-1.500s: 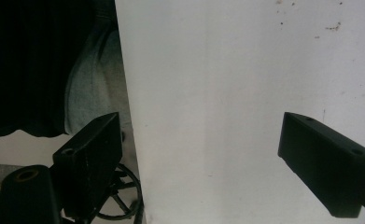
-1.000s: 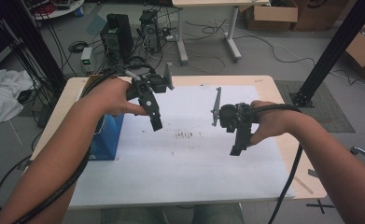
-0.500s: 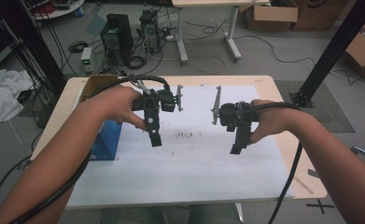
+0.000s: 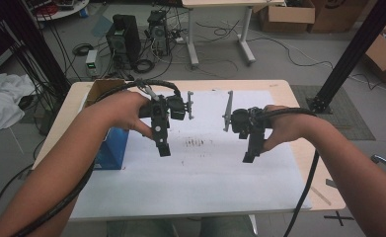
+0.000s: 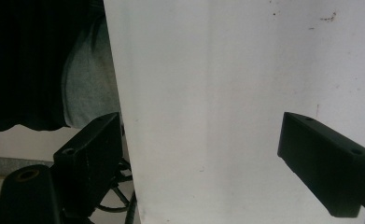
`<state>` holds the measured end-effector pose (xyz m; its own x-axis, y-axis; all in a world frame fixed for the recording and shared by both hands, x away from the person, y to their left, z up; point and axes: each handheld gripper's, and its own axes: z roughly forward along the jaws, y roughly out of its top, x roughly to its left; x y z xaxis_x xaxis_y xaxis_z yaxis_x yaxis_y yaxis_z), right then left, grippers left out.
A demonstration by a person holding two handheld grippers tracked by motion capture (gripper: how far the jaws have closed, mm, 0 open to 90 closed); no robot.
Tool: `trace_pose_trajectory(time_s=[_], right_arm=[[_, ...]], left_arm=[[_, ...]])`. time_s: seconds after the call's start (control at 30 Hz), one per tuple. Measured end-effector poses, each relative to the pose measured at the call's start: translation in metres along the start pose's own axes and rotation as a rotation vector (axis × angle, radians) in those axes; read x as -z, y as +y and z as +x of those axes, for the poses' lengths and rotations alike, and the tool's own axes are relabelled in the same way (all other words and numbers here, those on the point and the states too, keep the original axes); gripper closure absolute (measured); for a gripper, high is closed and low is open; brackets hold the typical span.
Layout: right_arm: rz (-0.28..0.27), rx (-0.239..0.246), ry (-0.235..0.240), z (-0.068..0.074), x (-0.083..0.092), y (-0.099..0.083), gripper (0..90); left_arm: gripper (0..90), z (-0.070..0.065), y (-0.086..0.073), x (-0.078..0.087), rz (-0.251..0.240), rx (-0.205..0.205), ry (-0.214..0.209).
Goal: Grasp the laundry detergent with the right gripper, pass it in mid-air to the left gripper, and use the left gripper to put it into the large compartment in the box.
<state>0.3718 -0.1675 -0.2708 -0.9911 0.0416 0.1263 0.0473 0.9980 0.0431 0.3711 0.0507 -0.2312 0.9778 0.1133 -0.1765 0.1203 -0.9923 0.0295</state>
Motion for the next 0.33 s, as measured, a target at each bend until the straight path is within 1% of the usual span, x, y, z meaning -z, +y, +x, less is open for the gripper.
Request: trace_pose_trajectory(time_s=[0.33], right_arm=[[0.002, -0.009, 0.007, -0.0021, 0.0000, 0.0000, 14.1]], left_arm=[[0.1, 0.0023, -0.0009, 0.0002, -0.001, 0.001, -0.005]])
